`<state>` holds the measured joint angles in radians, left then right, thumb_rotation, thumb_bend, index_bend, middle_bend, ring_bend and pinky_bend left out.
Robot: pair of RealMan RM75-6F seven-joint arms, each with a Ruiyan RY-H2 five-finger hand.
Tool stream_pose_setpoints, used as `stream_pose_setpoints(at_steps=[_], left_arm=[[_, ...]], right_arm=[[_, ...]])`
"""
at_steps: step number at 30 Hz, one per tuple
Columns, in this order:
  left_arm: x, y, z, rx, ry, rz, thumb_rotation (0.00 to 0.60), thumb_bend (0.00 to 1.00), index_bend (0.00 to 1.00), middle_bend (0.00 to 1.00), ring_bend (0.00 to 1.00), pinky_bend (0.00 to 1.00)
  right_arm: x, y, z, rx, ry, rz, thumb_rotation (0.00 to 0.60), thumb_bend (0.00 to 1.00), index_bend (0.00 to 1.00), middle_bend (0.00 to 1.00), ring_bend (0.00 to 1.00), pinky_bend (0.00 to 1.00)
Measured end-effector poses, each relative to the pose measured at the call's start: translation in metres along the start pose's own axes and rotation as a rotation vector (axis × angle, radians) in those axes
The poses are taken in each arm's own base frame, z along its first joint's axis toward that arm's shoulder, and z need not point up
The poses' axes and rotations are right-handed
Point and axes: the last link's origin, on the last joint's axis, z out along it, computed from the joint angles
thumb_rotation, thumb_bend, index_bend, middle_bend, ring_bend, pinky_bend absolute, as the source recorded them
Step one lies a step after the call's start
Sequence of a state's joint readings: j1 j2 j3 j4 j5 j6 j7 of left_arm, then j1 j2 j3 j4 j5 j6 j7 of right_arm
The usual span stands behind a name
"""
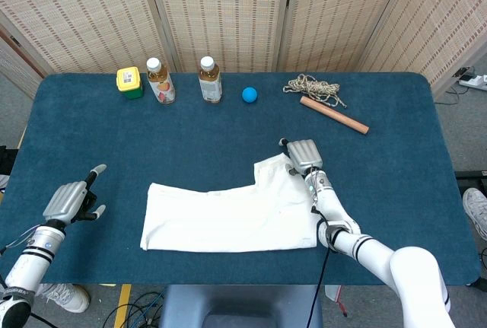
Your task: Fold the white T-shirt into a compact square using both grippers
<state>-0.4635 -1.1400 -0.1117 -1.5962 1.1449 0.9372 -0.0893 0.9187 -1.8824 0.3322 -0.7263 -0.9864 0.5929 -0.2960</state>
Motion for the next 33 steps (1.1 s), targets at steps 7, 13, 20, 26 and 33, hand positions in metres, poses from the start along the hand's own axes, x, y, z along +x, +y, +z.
stream_pose_setpoints(at_steps=[7,13,20,26,33], left_arm=[[-0.001,0.0,0.001,0.001,-0.002,0.0,0.6,0.38,0.06,0.95,0.85,1.0],[-0.001,0.001,0.001,-0.002,0.0,-0.001,0.6,0.38,0.06,0.95,0.85,1.0],[-0.001,0.001,0.001,-0.002,0.001,0.0,0.6,0.38,0.06,0.95,0.85,1.0],[-0.001,0.002,0.0,-0.005,0.003,-0.001,0.6,0.38,0.06,0.95,0.85,1.0],[0.0,0.001,0.0,-0.007,0.005,-0.005,0.6,0.38,0.06,0.95,0.85,1.0]], right_arm=[[-0.001,-0.001,-0.002,0.002,-0.009,-0.004,0.6,0.43,0.35,0.91,0.94,0.97],[-0.001,-0.001,-0.004,0.005,-0.005,0.002,0.6,0.47,0.42,0.92,0.94,0.97],[0.001,-0.003,-0.009,0.023,0.03,0.024,0.6,0.53,0.5,0.93,0.94,0.97],[0.002,-0.002,-0.02,0.054,0.079,0.048,0.6,0.59,0.55,0.95,0.95,0.97],[-0.003,0.007,-0.045,0.125,0.132,0.053,0.6,0.61,0.57,0.95,0.95,0.97]])
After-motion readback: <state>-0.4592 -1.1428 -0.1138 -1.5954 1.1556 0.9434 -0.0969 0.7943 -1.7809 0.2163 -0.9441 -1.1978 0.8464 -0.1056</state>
